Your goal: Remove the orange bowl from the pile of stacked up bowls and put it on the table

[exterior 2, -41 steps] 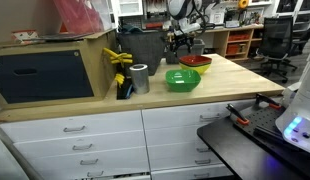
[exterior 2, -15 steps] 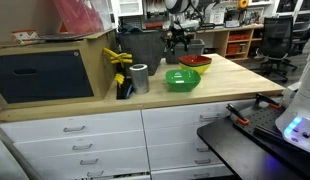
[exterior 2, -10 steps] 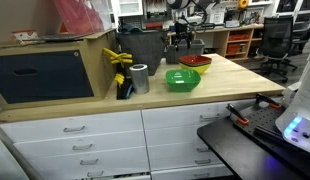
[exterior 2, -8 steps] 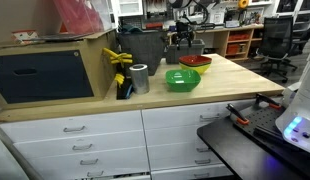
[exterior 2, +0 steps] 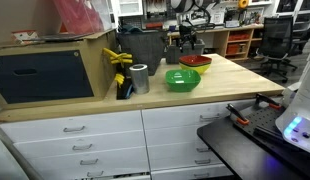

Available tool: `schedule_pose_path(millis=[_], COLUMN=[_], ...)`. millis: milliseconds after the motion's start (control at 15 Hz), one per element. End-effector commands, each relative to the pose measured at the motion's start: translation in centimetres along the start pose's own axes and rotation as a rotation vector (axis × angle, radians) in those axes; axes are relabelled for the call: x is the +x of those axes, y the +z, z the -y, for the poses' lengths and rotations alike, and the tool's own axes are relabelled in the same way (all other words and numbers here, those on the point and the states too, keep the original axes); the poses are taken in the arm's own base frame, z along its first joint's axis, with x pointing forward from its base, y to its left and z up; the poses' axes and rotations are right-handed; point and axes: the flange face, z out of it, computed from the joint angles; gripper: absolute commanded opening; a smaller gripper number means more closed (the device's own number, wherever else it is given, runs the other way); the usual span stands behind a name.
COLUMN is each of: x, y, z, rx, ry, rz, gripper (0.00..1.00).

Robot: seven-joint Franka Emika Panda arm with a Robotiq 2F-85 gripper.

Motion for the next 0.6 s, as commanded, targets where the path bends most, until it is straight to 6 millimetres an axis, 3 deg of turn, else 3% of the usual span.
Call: schedule_pose_path(millis=[0,467,533], x=[0.2,-0.3,-0.4], y=[1.4,4.4,4.7], z=[-0.4,-1.0,-1.0], rx=[0.001,0.004,0.005], ry=[0.01,0.024,0.023], rz=[0.013,0.073,0.079], gripper=[1.0,1.0,0.83])
